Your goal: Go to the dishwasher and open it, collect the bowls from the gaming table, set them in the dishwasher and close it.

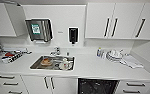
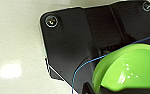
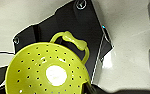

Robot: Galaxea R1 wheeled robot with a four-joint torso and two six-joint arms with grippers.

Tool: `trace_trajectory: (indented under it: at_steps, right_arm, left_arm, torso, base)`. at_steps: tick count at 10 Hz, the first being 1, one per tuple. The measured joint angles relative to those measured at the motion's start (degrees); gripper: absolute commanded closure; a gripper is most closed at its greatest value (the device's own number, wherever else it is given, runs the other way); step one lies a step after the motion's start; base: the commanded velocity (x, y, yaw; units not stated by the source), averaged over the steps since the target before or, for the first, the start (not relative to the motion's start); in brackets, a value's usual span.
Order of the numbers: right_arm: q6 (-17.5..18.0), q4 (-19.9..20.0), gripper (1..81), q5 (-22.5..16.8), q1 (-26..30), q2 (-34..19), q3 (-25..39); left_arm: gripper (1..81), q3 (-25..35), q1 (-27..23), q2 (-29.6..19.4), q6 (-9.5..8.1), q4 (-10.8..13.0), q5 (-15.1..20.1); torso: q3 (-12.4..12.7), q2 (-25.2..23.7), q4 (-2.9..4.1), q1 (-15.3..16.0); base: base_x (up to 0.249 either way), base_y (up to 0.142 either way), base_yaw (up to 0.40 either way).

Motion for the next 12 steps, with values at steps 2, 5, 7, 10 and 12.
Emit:
trace_trajectory:
  at_steps: [2, 5, 7, 10, 12]
  right_arm:
    - [0.0, 0.0, 81.1, 0.0, 0.0, 0.0, 0.0]
    - [0.0, 0.0, 81.1, 0.0, 0.0, 0.0, 0.0]
    - [0.0, 0.0, 81.1, 0.0, 0.0, 0.0, 0.0]
    - [0.0, 0.0, 81.1, 0.1, 0.1, 0.3, -0.1]
    - [0.0, 0.0, 81.1, -0.2, -0.2, 0.0, -0.1]
  left_arm:
    - [81.1, 0.0, 0.0, 0.0, 0.00, 0.0, 0.0]
    - [81.1, 0.0, 0.0, 0.0, 0.00, 0.0, 0.0]
    - [81.1, 0.0, 0.1, 0.0, 0.00, 0.0, 0.0]
    - [81.1, 0.0, 0.2, -0.4, 0.00, 0.0, 0.0]
    - [81.1, 0.0, -0.1, -0.3, 0.00, 0.0, 0.0]
  torso:
    - [0.0, 0.0, 0.00, 0.0]
    - [0.0, 0.0, 0.00, 0.0]
    - [0.0, 0.0, 0.00, 0.0]
    - [0.0, 0.0, 0.00, 0.0]
    - [0.0, 0.0, -0.02, 0.0]
  base:
    - [0.000, 0.000, 0.000]
    - [0.000, 0.000, -0.163]
    - [0.000, 0.000, -0.299]
    - [0.000, 0.000, -0.341]
    - [0.000, 0.000, -0.353]
